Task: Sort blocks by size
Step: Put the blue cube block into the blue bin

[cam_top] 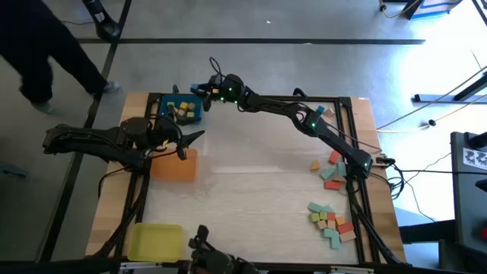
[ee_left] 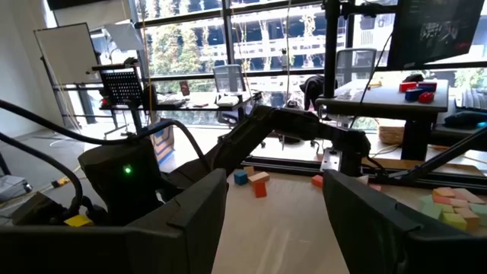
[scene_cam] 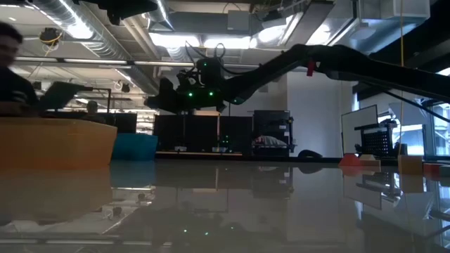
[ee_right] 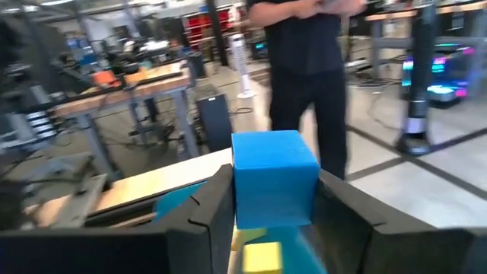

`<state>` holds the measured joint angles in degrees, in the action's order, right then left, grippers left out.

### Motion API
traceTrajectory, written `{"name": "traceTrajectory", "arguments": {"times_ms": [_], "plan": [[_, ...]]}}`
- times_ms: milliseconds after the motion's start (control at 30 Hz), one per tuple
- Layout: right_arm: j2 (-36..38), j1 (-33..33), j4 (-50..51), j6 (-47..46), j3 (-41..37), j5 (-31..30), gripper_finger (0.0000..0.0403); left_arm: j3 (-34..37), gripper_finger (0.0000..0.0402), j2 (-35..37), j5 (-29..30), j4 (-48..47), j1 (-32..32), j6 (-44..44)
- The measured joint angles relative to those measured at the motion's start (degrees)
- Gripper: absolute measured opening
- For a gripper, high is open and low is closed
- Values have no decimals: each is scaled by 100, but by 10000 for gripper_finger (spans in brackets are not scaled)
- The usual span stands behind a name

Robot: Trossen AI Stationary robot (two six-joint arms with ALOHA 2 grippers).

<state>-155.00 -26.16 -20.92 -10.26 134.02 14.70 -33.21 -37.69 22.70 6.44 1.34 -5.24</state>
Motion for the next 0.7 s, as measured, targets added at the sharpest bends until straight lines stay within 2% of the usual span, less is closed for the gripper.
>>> {"name": "traceTrajectory", "arguments": {"times_ms": [133, 267, 500, 700], "plan": [[0, 118, 1, 0, 0, 108, 147, 0, 205, 0, 0, 5, 0, -79], [0, 230, 3, 112, 0, -291, 157, 0, 205, 0, 0, 4, 0, -79], [0, 393, 12, 472, 0, -563, 219, -2, 205, 0, 0, 4, 0, -81], [122, 352, 270, 431, -4, -397, 255, -3, 205, 0, 0, 2, 0, -9]]}}
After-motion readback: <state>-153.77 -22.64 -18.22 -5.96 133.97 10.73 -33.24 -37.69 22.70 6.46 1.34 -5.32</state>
